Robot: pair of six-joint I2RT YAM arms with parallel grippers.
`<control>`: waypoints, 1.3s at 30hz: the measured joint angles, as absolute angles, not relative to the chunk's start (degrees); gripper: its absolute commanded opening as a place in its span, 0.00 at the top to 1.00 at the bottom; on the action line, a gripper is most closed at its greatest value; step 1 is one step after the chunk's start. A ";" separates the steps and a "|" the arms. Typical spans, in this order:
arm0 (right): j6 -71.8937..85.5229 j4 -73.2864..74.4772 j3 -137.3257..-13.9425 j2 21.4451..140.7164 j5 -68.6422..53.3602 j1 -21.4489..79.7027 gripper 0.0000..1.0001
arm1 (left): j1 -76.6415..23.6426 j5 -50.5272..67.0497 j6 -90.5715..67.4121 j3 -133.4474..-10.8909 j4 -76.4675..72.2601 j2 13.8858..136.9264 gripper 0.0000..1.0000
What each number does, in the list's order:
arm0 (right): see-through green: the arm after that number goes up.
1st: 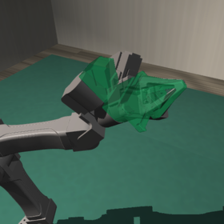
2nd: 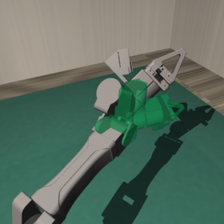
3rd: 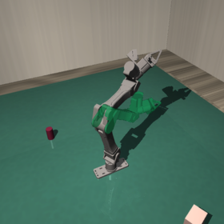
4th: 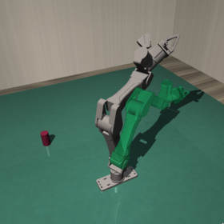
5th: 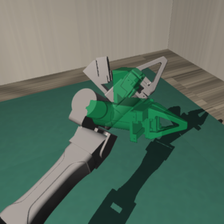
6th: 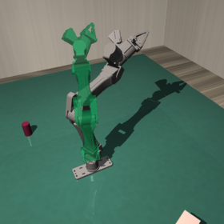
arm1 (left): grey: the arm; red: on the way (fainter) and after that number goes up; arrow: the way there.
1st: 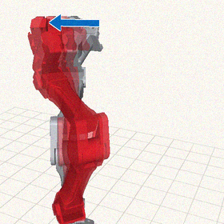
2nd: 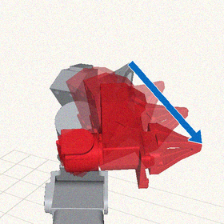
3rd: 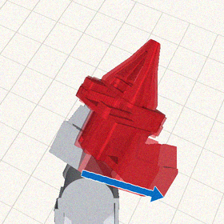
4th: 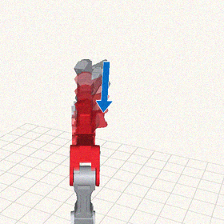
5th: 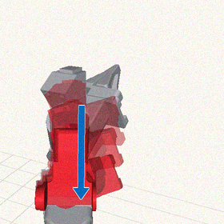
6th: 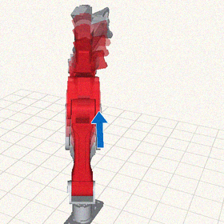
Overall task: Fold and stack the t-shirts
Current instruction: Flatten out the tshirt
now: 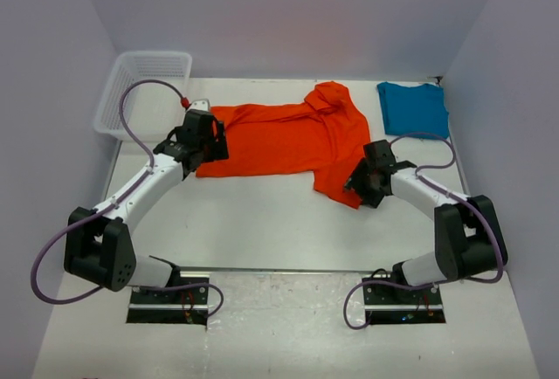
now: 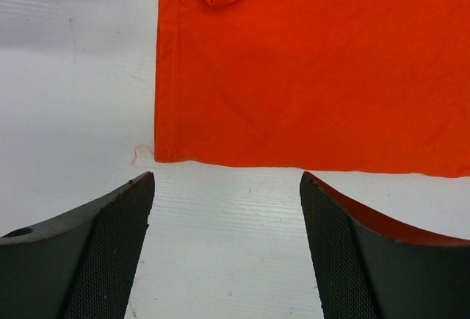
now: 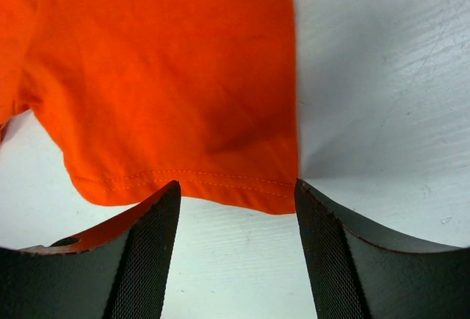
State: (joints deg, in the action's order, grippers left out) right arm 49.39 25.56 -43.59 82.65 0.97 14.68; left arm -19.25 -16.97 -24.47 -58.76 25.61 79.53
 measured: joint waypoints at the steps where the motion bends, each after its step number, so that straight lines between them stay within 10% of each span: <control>1: 50.02 25.74 -43.59 83.11 1.13 14.70 0.36 | -19.27 -16.71 -24.47 -58.76 25.65 79.48 0.19; 17: 57.39 33.78 -46.48 86.94 4.86 14.96 0.43 | -19.25 -14.70 -23.31 -58.76 26.30 74.87 0.17; 22: 58.06 36.16 -49.67 90.41 4.93 16.58 0.75 | -18.94 -14.59 -22.92 -58.76 26.46 74.87 0.17; 39: 59.48 36.56 -50.81 91.55 5.02 17.63 1.00 | -16.75 -16.10 -22.94 -57.58 26.70 80.25 0.14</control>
State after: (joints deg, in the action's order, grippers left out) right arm 59.48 36.56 -50.81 91.55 5.02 17.63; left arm -16.75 -16.10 -22.94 -57.58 26.70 80.25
